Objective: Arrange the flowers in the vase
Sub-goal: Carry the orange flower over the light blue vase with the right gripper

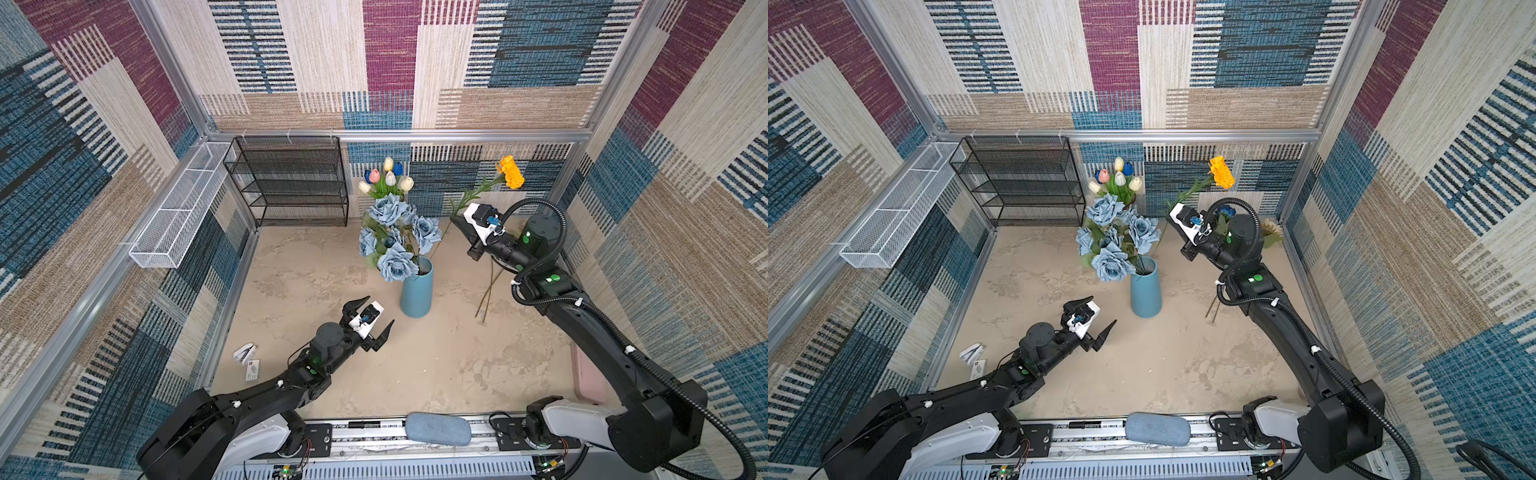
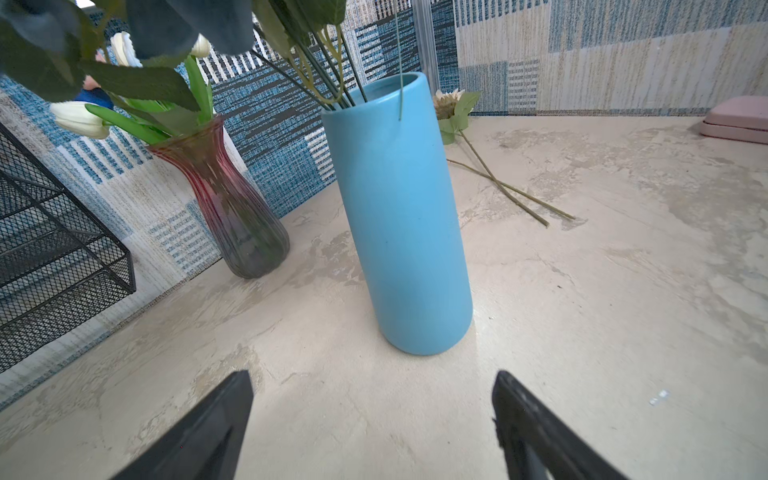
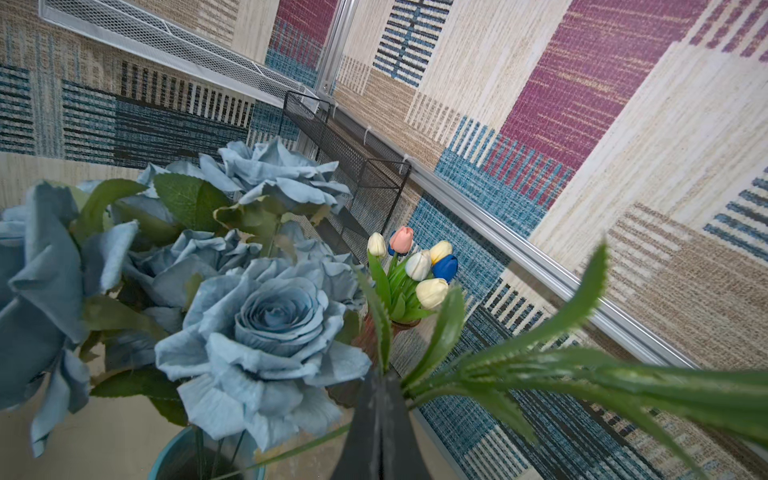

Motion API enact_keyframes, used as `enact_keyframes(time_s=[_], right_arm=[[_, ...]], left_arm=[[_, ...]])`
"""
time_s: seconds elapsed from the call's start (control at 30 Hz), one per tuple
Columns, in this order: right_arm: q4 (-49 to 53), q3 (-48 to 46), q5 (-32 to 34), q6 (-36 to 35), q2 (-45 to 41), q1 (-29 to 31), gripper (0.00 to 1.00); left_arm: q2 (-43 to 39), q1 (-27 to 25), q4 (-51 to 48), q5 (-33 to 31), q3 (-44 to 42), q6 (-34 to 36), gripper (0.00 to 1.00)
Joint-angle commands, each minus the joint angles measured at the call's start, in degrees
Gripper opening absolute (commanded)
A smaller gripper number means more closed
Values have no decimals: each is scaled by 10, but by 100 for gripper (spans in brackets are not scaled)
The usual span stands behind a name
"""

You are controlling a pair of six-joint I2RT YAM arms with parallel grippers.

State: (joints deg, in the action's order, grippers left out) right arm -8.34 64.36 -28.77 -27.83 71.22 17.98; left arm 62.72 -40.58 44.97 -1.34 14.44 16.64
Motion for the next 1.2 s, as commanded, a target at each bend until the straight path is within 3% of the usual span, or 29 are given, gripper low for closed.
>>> enact_keyframes(time_s=[0.0,0.33,0.83,1.17], right_arm=[[-35,4,27,12,1,0,0],[-6,47,29,-8,7,0,0],[34,58,106,-59,16,0,0],[49,56,104,-62,13,6,0]], left_arm=[[4,1,12,-5,2,3,93],[5,1,12,-7,3,4,93],[8,1,13,-4,4,4,93],[10,1,13,-6,4,4,93]])
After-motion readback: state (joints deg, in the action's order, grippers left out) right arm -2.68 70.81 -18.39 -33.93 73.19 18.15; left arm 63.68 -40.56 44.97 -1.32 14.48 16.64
